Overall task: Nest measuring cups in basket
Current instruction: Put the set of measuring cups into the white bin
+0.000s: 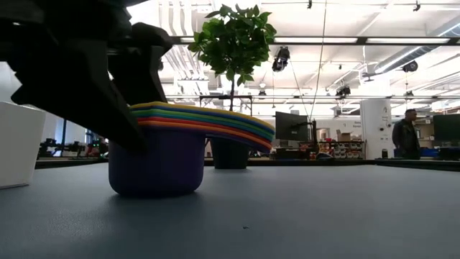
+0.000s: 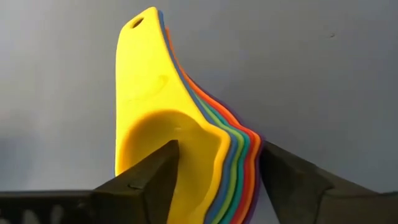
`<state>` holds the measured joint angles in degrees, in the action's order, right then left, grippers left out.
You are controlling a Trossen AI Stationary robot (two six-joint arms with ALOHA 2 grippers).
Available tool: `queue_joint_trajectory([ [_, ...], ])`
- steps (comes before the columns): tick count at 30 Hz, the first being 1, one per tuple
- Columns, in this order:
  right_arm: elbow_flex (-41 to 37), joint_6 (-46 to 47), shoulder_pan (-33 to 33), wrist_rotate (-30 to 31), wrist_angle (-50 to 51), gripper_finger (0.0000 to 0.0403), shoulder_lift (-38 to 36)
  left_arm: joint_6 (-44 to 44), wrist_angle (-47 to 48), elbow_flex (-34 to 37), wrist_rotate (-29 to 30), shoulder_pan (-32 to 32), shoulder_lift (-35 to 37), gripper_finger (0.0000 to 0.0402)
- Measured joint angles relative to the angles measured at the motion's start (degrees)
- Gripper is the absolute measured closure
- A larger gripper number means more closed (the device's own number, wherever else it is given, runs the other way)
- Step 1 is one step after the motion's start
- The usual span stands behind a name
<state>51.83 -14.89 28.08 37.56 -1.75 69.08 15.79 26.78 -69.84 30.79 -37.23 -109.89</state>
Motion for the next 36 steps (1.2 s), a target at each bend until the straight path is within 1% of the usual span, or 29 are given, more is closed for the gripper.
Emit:
queue_joint_trajectory([
  [7,0.0,-0.1,0.0,0.0,-0.2,0.0394,0.0,0.3,0.1,0.0,-0.3,-0.1,0.0,0.0265],
  [14,0.0,-0.1,0.0,0.0,-0.2,0.0394,0.0,0.3,-0.1,0.0,-0.5,-0.1,0.0,0.0296],
  [18,0.0,-0.1,0.0,0.0,-0.2,0.0394,0.0,0.2,-0.2,0.1,-0.5,-0.3,0.3,0.0303],
  [31,0.0,-0.2,0.0,0.0,-0.2,0.0394,0.0,0.0,0.3,0.3,-0.5,-0.5,1.7,0.0306],
  [36,0.0,-0.1,0.0,0.0,-0.2,0.0394,0.0,0.4,3.6,-1.9,-0.3,-0.5,1.7,0.0307],
])
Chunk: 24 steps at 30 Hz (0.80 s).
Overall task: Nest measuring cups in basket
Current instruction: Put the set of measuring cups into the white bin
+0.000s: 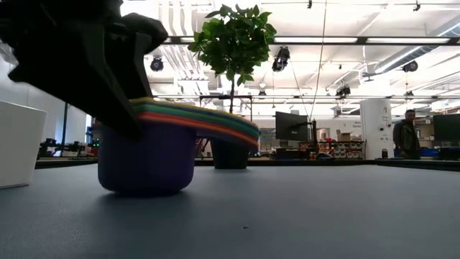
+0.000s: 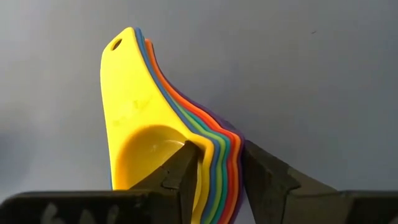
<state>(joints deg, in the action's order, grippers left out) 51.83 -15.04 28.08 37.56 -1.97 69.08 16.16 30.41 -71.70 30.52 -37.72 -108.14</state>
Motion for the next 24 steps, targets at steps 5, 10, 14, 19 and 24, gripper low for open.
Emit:
queue_joint_trajectory([
  [5,0.0,-0.3,0.0,0.0,0.0,0.0394,0.0,0.4,4.2,-3.4,1.3,-0.1,0.0,0.0307],
  [10,0.0,-1.3,0.0,0.0,0.0,0.0394,0.0,1.9,4.8,-4.4,3.1,-0.2,0.1,0.0307],
  [14,0.0,-2.3,0.0,0.0,-0.1,0.0394,0.0,6.0,8.6,-6.3,3.1,-0.4,0.1,0.0307],
  [19,0.0,-4.3,0.0,0.1,-1.2,0.0394,0.0,9.9,14.5,-11.4,5.0,-1.3,0.1,0.0307],
  [24,0.0,-6.6,-0.4,0.1,-3.3,0.0394,0.0,10.9,19.3,-17.0,9.2,-2.7,0.2,0.0307],
])
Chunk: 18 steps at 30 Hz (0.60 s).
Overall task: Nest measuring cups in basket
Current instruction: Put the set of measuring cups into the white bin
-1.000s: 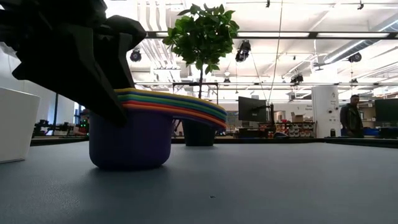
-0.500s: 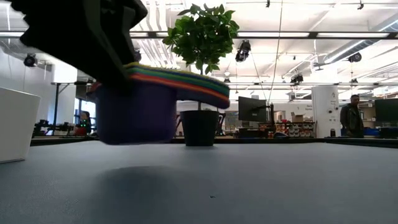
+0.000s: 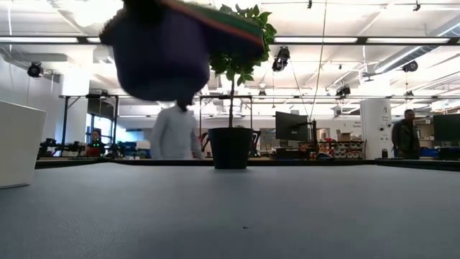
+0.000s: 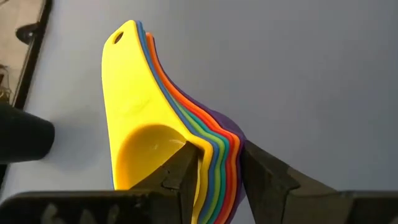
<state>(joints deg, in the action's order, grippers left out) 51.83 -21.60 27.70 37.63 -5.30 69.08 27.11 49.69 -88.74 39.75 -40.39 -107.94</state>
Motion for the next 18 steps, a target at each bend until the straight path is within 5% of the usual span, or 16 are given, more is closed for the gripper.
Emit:
queue_joint_trajectory([
  [9,0.0,-1.6,-1.2,0.0,-0.2,0.0394,0.0,13.8,14.2,-10.8,0.0,-2.0,0.0,0.0306],
  [18,0.0,-2.0,-3.2,-0.1,-0.1,0.0394,0.0,40.0,36.9,-21.4,-2.3,-6.4,0.1,0.0311],
])
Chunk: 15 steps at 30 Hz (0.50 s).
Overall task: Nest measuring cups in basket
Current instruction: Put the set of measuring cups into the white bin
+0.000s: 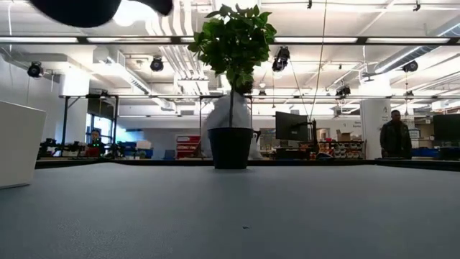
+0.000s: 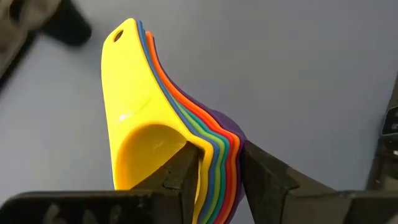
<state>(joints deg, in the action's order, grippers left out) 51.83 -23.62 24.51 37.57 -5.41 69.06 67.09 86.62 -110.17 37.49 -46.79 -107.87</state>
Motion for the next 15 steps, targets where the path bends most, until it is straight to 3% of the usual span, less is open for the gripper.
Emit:
queue_joint_trajectory([
  [7,0.0,0.0,-0.6,0.0,0.2,0.0394,0.0,15.3,3.5,1.3,-11.8,-2.0,-0.2,0.0312],
  [15,0.0,0.3,-0.6,0.0,0.1,0.0394,0.0,21.9,3.4,2.0,-23.7,-2.7,-0.4,0.0312],
])
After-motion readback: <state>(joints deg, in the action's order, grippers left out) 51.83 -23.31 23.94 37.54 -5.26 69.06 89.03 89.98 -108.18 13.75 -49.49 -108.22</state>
